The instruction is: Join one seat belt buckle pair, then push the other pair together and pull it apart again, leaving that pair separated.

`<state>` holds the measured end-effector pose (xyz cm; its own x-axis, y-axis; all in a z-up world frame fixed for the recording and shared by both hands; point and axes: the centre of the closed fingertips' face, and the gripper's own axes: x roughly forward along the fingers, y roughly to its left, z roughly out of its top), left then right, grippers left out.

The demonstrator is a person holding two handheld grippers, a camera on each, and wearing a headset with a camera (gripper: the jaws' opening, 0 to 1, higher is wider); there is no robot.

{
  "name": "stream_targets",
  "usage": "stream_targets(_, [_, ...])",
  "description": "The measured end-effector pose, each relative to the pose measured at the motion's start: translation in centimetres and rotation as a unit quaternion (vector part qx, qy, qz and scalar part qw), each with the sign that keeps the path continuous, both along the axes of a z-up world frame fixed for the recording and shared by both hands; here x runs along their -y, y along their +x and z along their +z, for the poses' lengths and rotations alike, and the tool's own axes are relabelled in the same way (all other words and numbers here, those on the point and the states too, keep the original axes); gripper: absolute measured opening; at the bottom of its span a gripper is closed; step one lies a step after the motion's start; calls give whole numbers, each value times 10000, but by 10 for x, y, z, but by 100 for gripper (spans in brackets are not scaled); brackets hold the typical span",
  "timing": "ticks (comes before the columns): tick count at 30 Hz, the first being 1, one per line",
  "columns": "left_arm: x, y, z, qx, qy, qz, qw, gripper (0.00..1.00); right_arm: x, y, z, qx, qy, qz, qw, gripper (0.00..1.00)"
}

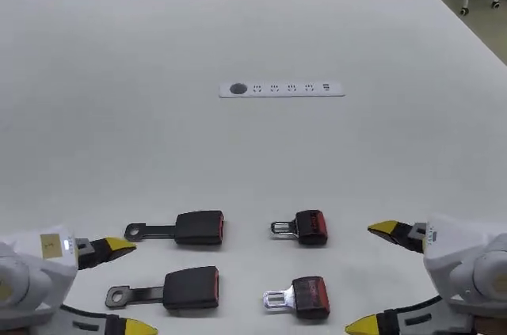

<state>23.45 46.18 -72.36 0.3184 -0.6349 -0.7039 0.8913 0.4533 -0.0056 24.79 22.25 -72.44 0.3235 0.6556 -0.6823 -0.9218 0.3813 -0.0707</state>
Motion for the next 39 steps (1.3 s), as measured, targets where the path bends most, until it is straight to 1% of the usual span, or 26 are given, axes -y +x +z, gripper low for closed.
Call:
stream_targets(1, [1, 1, -1, 12, 19, -57, 10000, 68, -2, 0, -1, -16, 1, 54, 10000, 79])
stream_targets(2, [2, 1, -2, -13, 57, -133, 9999, 66, -5, -1, -2, -38, -2, 117, 9999, 77])
stream_targets(4, [3, 2, -5, -31, 150, -255, 9996, 63, -9, -1, -3, -7, -25, 265, 9996, 74])
stream_targets(6, [5, 3, -7, -61, 190, -336, 9992, 60, -12, -1, -5, 13, -27, 385, 9993, 70])
stream_targets(7, [5, 3, -10, -99, 243, -409, 9988, 58, -15, -2, -6, 55, -36, 481, 9988, 70])
stream_targets(9, [5, 3, -17, -123, 344, -544, 9979, 55, -18, -4, -9, 58, -90, 643, 9979, 67])
stream_targets(11, [7, 5, -21, -123, 414, -663, 9969, 54, -22, -6, -12, 88, -118, 798, 9967, 63])
stream_targets(14, [7, 9, -28, -189, 503, -802, 9953, 51, -26, -7, -16, 83, -145, 955, 9953, 59])
stream_targets(17, [10, 12, -31, -230, 551, -874, 9944, 50, -30, -9, -21, 88, -196, 1137, 9933, 55])
stream_targets(18, [11, 12, -31, -271, 560, -885, 9941, 49, -32, -9, -23, 94, -197, 1168, 9929, 54])
stream_targets(20, [14, 12, -31, -284, 590, -936, 9934, 46, -35, -9, -25, 80, -174, 1240, 9921, 51])
stream_targets(21, [14, 12, -33, -303, 632, -989, 9926, 44, -36, -10, -26, 74, -178, 1271, 9917, 50])
stream_targets(24, [17, 13, -35, -332, 683, -1095, 9911, 42, -39, -10, -31, 41, -219, 1366, 9904, 47])
stream_targets(26, [19, 14, -36, -397, 681, -1145, 9903, 40, -40, -7, -32, 88, -201, 1311, 9911, 41])
stream_targets(27, [21, 13, -37, -428, 700, -1177, 9897, 40, -42, -9, -33, -26, -106, 1293, 9915, 42])
stream_targets(28, [21, 13, -39, -427, 747, -1234, 9886, 40, -43, -9, -33, -49, -75, 1298, 9915, 42])
stream_targets(29, [20, 12, -41, -452, 796, -1294, 9874, 40, -43, -10, -35, -56, -102, 1325, 9911, 41])
stream_targets(32, [20, 9, -44, -543, 855, -1435, 9845, 38, -44, -12, -39, -118, -147, 1372, 9904, 40])
stream_targets(36, [19, 9, -49, -585, 929, -1562, 9816, 34, -45, -14, -43, -151, -146, 1404, 9899, 36])
stream_targets(37, [20, 9, -49, -581, 940, -1597, 9810, 33, -45, -15, -44, -163, -182, 1405, 9898, 33])
stream_targets(39, [22, 8, -51, -556, 979, -1663, 9796, 33, -44, -16, -46, -149, -238, 1410, 9896, 32])
